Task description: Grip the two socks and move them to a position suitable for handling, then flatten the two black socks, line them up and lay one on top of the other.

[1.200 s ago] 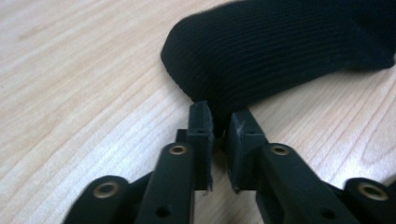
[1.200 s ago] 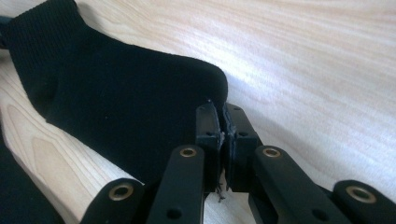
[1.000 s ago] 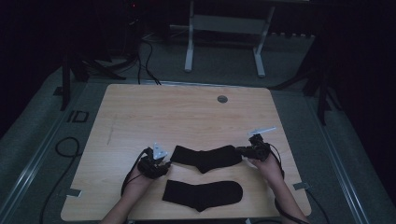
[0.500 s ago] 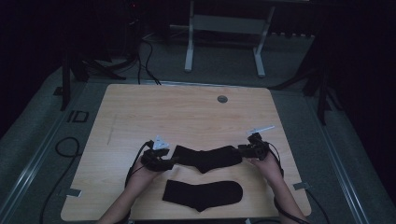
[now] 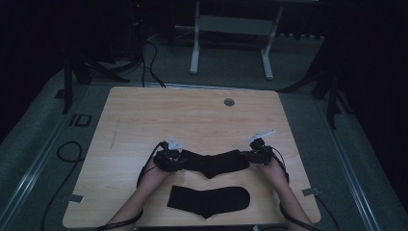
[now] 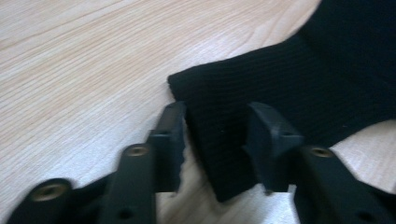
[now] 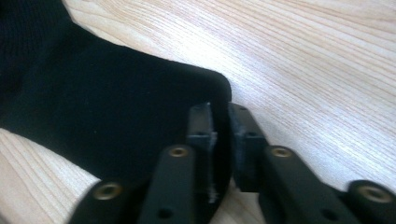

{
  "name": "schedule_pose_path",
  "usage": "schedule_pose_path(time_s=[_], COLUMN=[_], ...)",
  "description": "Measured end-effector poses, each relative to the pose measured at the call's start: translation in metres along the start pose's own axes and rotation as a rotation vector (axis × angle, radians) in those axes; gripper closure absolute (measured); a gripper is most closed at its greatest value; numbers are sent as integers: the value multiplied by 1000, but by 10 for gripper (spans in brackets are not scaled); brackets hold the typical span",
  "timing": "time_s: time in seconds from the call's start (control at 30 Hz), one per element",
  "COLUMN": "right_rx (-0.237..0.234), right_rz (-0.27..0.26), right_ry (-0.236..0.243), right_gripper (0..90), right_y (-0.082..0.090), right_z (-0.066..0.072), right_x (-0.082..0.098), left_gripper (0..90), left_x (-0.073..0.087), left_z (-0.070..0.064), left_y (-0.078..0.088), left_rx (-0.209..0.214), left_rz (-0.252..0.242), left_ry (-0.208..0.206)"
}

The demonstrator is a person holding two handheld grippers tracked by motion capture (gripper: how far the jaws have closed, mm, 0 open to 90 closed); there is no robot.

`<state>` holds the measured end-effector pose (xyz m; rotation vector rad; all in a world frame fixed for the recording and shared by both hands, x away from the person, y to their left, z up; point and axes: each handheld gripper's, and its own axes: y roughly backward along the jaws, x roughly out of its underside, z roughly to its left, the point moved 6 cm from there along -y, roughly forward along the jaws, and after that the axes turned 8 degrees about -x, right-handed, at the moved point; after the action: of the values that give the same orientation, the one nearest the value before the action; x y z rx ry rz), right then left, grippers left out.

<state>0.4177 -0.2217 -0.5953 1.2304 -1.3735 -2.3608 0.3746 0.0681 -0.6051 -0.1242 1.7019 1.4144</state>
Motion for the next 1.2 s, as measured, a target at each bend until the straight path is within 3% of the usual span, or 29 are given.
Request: schedule_pose_path(time_s=[0.17, 0.27, 0.57, 0.83, 1.2], right_rx=[6, 0, -11, -10, -36], right_rz=[-8, -12, -18, -23, -58], right_ry=[7, 16, 20, 38, 88], right_gripper=[852, 852, 852, 852, 853], right_y=[1, 2, 4, 7, 28], right_z=[3, 4, 9, 16, 39], right_x=[-2, -3, -4, -7, -11], left_gripper=[798, 830, 854, 855, 855], left_x=[0, 0, 1, -3, -4], left_z=[-2, -1, 0, 0, -2], left_y=[2, 4, 12, 28, 60], left_rx=[-5, -1, -9, -12, 0], left_rz=[-5, -19, -21, -52, -93], left_ry=[-3, 9, 4, 8, 11])
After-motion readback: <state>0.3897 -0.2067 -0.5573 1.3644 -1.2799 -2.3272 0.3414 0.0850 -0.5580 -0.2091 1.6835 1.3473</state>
